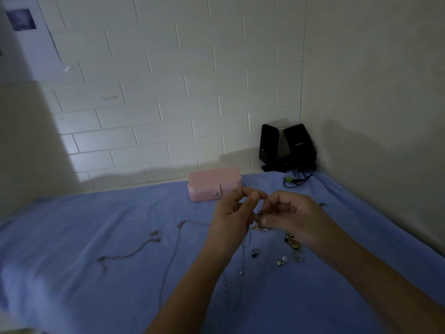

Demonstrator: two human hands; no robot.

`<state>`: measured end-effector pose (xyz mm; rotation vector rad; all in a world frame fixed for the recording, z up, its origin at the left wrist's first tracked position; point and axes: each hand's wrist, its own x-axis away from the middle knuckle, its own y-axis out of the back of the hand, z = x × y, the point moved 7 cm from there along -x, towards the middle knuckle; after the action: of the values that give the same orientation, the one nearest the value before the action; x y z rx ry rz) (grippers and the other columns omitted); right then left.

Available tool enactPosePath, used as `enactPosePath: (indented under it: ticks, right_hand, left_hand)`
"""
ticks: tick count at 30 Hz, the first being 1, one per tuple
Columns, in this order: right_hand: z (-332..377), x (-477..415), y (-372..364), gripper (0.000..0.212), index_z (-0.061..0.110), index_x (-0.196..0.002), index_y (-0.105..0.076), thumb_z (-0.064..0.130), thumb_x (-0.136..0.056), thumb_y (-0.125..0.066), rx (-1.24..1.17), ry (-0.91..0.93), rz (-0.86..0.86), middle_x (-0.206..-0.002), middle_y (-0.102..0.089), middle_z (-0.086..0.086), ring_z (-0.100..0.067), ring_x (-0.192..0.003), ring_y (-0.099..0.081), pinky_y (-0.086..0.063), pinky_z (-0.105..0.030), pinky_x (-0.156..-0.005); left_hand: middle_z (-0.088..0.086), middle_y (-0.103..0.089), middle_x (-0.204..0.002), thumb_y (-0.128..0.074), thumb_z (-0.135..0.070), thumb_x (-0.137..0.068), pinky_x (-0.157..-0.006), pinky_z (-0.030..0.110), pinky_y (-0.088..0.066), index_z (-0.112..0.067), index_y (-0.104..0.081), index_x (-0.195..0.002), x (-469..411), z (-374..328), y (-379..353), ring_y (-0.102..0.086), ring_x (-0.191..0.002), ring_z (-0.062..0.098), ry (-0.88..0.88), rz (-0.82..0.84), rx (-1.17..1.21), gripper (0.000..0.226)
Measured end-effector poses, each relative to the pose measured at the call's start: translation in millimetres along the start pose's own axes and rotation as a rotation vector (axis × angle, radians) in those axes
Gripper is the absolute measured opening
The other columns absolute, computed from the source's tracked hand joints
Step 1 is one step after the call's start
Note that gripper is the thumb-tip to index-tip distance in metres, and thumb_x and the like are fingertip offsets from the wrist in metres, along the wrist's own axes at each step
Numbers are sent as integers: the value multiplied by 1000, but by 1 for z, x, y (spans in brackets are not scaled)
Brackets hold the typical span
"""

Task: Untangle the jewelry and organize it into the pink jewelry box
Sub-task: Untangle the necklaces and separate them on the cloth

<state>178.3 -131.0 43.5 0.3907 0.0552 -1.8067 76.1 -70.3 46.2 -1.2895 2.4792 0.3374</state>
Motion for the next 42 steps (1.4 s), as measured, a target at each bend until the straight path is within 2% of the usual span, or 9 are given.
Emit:
enactPosePath:
  ticks: [7,14,17,20,25,27,30,36,42]
  right_hand:
    - [6,1,4,9,-2,-86,-67,5,-80,-64,-133,-6,-36,-84,-71,-15,-21,-82,-68,-56,-24,-77]
    - [-3,-4,9,16,3,-77,-62,17,-77,-54,-576,-90,-74,-69,-66,-4,-14,-72,-66,-57,-23,-68]
    - [-2,-5,19,13,7,-66,-69,18,-64,-75,-789,-114,-113,-69,-62,-6,-14,-67,-66,-57,-26,-65]
    - [-2,-2,19,38,5,-64,-70,18,-38,-94,-887,-150,-36,-70,-62,-8,-15,-65,-66,-57,-29,-65]
    - [0,1,10,19,5,-61,-51,7,-80,-50,-571,-235,31,-62,-51,-7,-18,-62,-55,-55,-30,-60]
    - [2,3,8,32,5,-59,-58,2,-89,-47,-313,-196,61,-63,-58,-7,-19,-67,-59,-56,-29,-70]
    - [4,5,7,15,0,-79,-69,8,-88,-59,-23,-107,61,-81,-71,-11,-20,-80,-67,-55,-26,-83]
    - [9,5,9,18,3,-92,-73,7,-76,-65,-154,-40,-33,-85,-74,-13,-20,-80,-71,-57,-25,-77]
    - [14,6,8,22,5,-86,-74,11,-66,-67,-226,-36,-22,-75,-73,-11,-17,-70,-69,-57,-23,-67]
  left_hand:
    - [-12,-35,-40,-46,-15,-97,-39,14,-24,-13,-63,-82,0,2,3,-27,-37,1,12,-45,46,22]
    - [-12,-31,-43,-40,-15,-99,-38,16,-22,-11,-59,-82,0,4,0,-22,-37,2,42,-17,81,25]
    - [-10,-29,-45,-40,-15,-99,-39,16,-22,-10,-58,-83,1,4,-1,-20,-39,3,47,2,107,25]
    - [-9,-28,-47,-41,-16,-99,-38,16,-22,-12,-58,-80,1,4,-1,-19,-40,5,45,14,137,26]
    - [-8,-26,-49,-41,-15,-98,-37,16,-21,-19,-60,-73,1,-1,4,-18,-41,5,28,-15,243,32]
    - [-8,-25,-49,-41,-16,-98,-37,16,-18,-22,-63,-70,0,-2,7,-18,-41,5,26,-33,315,35]
    - [-9,-24,-47,-41,-16,-98,-35,14,-18,-17,-61,-75,-2,-2,12,-18,-40,4,37,-55,376,30]
    - [-8,-23,-47,-42,-16,-97,-35,14,-17,-16,-62,-77,-2,-2,13,-16,-40,5,58,-46,383,29]
    - [-7,-22,-48,-40,-18,-98,-35,14,-17,-17,-63,-74,-3,0,12,-15,-41,5,74,-44,376,33]
